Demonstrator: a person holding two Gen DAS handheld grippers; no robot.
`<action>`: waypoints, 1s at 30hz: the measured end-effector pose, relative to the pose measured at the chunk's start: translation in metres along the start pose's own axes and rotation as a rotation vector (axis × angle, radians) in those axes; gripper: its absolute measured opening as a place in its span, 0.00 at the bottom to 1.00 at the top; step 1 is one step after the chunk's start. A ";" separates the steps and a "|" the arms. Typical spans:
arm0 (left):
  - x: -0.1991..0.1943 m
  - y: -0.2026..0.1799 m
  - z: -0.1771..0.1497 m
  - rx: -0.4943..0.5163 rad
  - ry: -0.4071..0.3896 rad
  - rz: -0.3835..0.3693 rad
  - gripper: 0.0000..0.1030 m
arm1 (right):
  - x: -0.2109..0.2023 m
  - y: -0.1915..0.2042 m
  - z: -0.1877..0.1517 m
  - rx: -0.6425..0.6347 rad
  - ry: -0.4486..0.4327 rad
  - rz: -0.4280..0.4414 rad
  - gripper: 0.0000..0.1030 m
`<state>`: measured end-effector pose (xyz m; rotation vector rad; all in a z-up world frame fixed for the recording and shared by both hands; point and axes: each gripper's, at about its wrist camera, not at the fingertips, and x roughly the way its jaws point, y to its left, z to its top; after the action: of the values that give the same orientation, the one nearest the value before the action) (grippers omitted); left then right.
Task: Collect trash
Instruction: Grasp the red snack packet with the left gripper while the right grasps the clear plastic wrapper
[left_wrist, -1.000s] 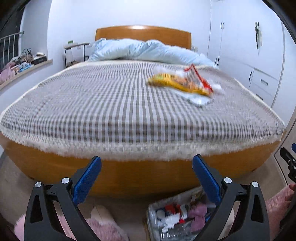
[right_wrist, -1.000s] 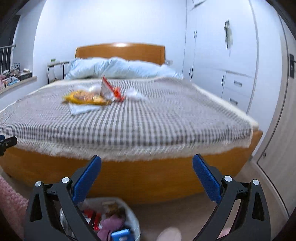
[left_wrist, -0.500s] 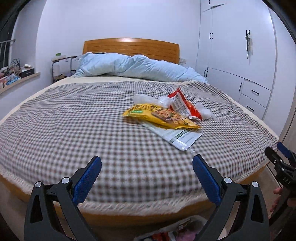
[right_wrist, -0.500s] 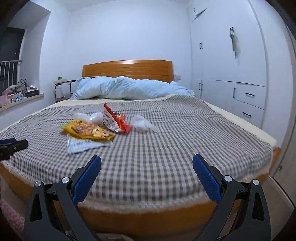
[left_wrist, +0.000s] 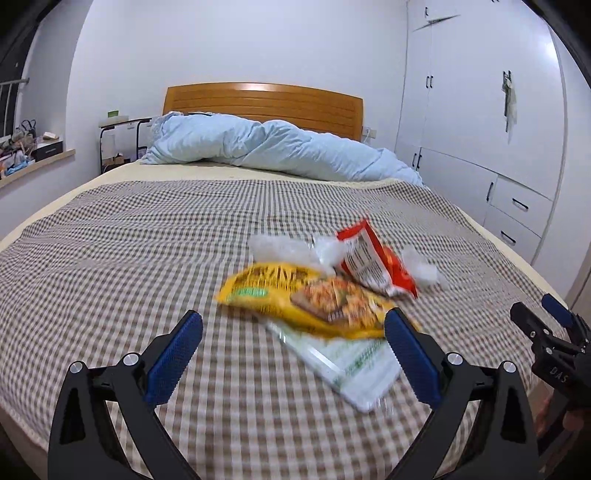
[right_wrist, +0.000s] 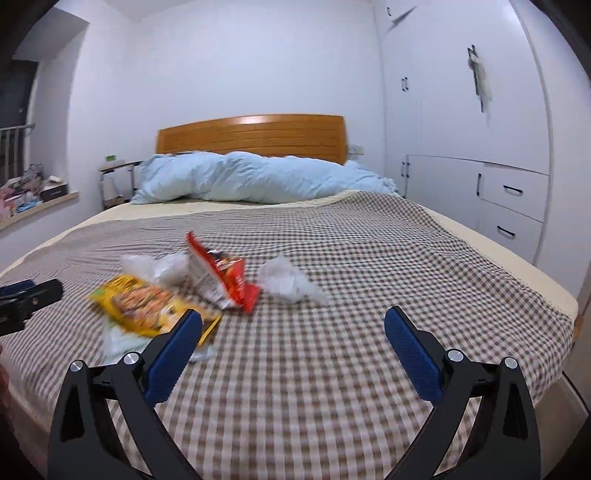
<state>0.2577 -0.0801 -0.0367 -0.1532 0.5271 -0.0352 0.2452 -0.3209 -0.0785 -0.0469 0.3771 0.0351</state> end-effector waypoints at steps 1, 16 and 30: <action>0.004 0.001 0.004 -0.011 -0.008 -0.007 0.93 | 0.005 0.000 0.003 0.006 -0.001 -0.009 0.92; 0.066 0.014 0.039 -0.076 0.018 -0.008 0.93 | 0.127 0.010 0.035 0.078 0.187 -0.063 0.92; 0.096 0.013 0.038 -0.041 0.075 -0.010 0.93 | 0.197 -0.031 0.010 0.324 0.456 0.112 0.04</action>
<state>0.3595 -0.0690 -0.0536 -0.1955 0.6026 -0.0404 0.4334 -0.3463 -0.1405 0.2919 0.8368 0.0736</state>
